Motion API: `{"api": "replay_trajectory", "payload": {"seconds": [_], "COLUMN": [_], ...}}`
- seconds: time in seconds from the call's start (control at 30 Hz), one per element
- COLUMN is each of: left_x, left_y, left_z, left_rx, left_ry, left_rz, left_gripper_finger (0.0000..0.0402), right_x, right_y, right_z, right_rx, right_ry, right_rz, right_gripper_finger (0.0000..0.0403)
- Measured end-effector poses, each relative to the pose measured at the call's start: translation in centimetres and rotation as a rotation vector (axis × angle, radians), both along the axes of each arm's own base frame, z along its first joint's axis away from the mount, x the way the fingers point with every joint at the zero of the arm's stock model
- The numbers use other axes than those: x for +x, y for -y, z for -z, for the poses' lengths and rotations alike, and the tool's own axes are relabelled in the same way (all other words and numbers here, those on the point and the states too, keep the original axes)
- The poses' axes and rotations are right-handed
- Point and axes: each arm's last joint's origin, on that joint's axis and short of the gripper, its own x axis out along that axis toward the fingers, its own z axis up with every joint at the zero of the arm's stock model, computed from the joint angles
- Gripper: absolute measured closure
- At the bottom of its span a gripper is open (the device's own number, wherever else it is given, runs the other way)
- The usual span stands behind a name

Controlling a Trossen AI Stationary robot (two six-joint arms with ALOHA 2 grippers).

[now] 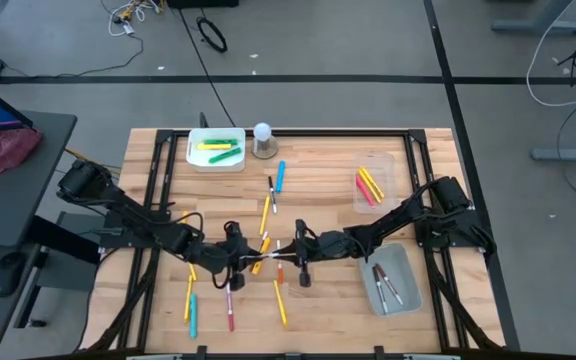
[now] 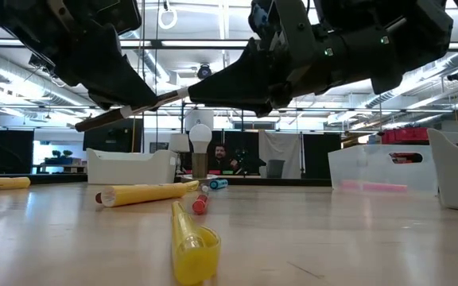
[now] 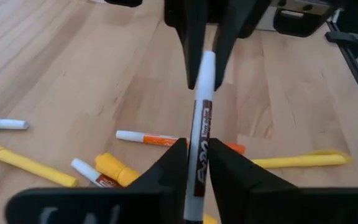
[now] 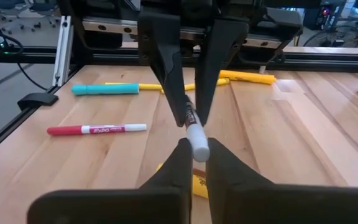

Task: Pick & Place Markers
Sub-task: Put the brown marker pen into the gray bin

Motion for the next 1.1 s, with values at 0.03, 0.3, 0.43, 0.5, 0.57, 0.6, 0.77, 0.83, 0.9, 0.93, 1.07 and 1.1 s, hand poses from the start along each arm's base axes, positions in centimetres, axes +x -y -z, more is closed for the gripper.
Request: {"api": "replay_trajectory", "payload": {"seconds": [0.03, 0.3, 0.43, 0.5, 0.57, 0.6, 0.77, 0.83, 0.9, 0.93, 1.07, 1.1], "left_x": [0.0, 0.1, 0.1, 0.2, 0.3, 0.3, 0.4, 0.4, 0.4, 0.4, 0.4, 0.4], "left_y": [0.0, 0.0, 0.0, 0.0, 0.0, 0.0, 0.0, -0.1, -0.1, -0.1, -0.1, -0.1], "left_z": [0.0, -0.1, -0.2, -0.3, -0.5, -0.5, -0.7, -0.7, -0.7, -0.7, -0.7, -0.7], "left_rx": [0.002, 0.005, 0.030, 0.040, 0.060, 0.067, 0.120, 0.133, 0.136, 0.136, 0.136, 0.136], "left_ry": [0.005, 0.012, 0.014, 0.027, 0.041, 0.048, 0.065, 0.066, 0.066, 0.066, 0.066, 0.066], "left_rz": [-0.007, -0.009, 0.010, 0.021, 0.033, 0.037, 0.034, 0.025, 0.024, 0.024, 0.024, 0.024], "left_gripper_finger": [0.0321, 0.0193, 0.0148, 0.0133, 0.0125, 0.0123, 0.0126, 0.0129, 0.0132, 0.0133, 0.0133, 0.0133], "right_x": [0.0, -0.2, -0.7, -1.4, -2.1, -2.6, -6.6, -9.0, -11.7, -13.1, -18.3, -19.3], "right_y": [0.0, -0.1, 0.0, -0.2, -0.5, -0.7, -1.6, -1.8, -1.8, -1.8, -1.6, -1.6], "right_z": [0.0, 0.1, -0.4, -1.0, -1.9, -2.6, -6.7, -8.9, -11.4, -12.7, -17.2, -18.1], "right_rx": [-0.002, 0.002, -0.005, -0.040, -0.061, -0.060, -0.052, -0.024, 0.045, 0.092, 0.312, 0.370], "right_ry": [0.001, -0.033, -0.103, -0.147, -0.181, -0.193, -0.312, -0.375, -0.472, -0.533, -0.724, -0.759], "right_rz": [0.007, 0.024, 0.071, 0.115, 0.129, 0.130, 0.099, 0.092, 0.092, 0.104, 0.187, 0.207], "right_gripper_finger": [0.0388, 0.0390, 0.0390, 0.0390, 0.0390, 0.0390, 0.0390, 0.0390, 0.0390, 0.0390, 0.0390, 0.0390]}}
